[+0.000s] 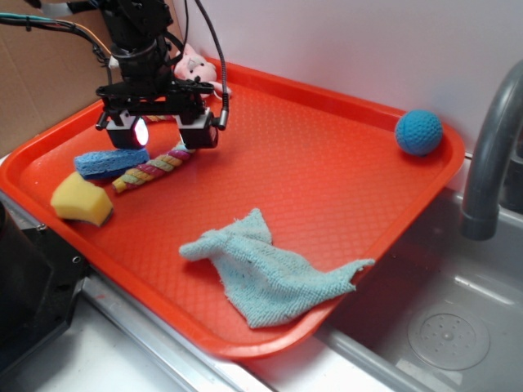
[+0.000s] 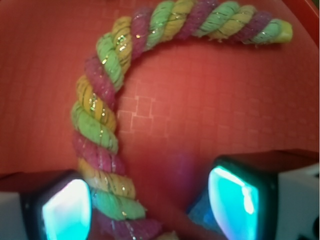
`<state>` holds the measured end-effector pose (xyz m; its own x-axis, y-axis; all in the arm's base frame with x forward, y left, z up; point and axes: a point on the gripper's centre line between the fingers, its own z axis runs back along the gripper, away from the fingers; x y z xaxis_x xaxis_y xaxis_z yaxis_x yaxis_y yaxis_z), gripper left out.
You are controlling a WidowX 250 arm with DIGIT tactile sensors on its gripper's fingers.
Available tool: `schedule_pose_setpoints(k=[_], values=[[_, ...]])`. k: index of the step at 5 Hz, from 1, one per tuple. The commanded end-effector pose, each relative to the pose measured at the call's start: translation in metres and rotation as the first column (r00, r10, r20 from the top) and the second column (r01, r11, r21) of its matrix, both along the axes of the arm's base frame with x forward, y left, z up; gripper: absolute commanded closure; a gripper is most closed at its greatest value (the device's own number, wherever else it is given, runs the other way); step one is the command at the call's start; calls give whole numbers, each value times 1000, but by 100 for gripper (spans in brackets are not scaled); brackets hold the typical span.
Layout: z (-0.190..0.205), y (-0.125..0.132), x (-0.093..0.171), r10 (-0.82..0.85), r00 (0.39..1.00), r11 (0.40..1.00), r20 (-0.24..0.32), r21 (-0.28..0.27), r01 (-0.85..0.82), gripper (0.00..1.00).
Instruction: Grab the multicolored rope.
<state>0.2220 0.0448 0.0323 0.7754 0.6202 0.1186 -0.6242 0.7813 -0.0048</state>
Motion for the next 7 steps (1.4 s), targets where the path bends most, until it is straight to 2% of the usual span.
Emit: schedule_pose_setpoints(k=[1, 2, 3, 4, 5, 6, 7], values=[[3, 4, 5, -33, 998, 999, 59, -35, 35, 37], [3, 5, 2, -101, 994, 993, 38, -63, 103, 100], [13, 3, -2, -181, 983, 978, 37, -97, 184, 100], [29, 4, -13, -243, 970, 965, 2, -103, 242, 100], [45, 5, -20, -252, 968, 966, -10, -69, 250, 100], [78, 11, -16, -251, 967, 966, 44, -54, 253, 100], [78, 11, -16, -251, 967, 966, 44, -54, 253, 0]])
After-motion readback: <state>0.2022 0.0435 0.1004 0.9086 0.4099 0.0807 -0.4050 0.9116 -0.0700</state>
